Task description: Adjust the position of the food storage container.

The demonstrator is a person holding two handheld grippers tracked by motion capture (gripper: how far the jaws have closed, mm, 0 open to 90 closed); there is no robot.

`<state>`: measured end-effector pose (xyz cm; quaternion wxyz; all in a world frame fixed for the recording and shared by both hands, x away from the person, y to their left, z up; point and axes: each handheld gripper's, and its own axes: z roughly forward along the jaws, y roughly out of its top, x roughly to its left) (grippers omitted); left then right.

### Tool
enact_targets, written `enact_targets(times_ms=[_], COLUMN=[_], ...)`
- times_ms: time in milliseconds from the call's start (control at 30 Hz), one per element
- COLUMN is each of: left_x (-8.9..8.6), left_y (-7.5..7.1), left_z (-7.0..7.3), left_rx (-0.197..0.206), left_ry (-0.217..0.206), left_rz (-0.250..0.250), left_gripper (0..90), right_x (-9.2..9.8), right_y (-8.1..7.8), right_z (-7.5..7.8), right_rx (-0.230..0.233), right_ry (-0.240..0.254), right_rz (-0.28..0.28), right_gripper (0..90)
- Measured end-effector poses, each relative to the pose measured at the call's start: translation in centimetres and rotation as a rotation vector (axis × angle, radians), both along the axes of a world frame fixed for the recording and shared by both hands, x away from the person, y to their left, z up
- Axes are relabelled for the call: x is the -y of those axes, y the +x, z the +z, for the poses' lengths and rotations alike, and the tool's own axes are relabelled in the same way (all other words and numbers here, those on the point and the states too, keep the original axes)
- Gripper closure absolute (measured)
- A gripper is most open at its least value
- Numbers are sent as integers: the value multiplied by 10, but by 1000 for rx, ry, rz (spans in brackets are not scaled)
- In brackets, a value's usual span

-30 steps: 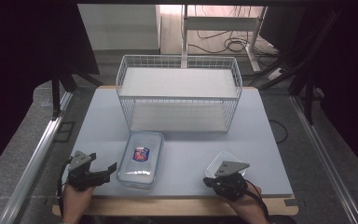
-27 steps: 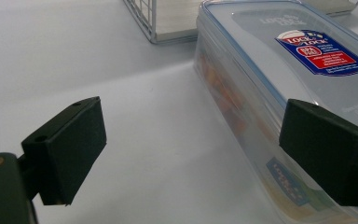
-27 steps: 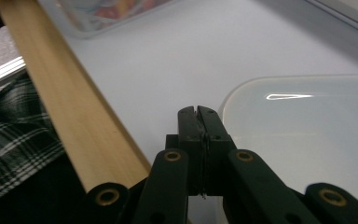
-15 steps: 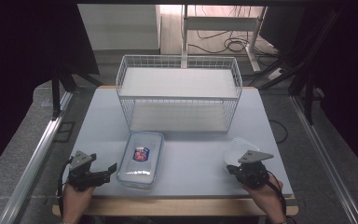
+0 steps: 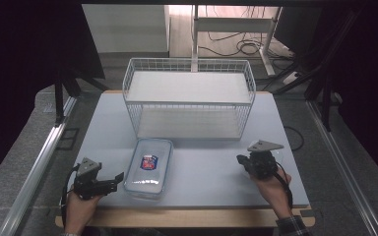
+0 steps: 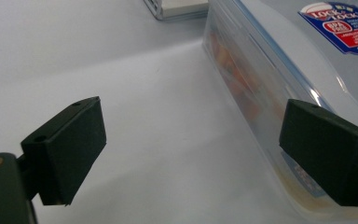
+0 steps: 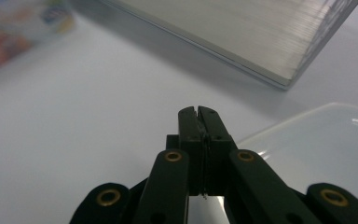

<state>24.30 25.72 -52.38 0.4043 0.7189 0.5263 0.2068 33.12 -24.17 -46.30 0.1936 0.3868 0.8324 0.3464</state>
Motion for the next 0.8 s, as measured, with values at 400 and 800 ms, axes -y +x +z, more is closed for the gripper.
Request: enact_targets(times_ms=[400,800], left_x=[-1,46], left_y=[-14,-16], left_z=[5,3], left_rx=[-36,-157], left_ry=[51,51], left_rz=[-145,-412], left_gripper=[432,844], right_x=[33,12], right_y=[-13,-37], right_z=[0,1], right_rx=[-19,5], right_ry=[-15,17], right_rz=[-54,73], right_gripper=[889,890])
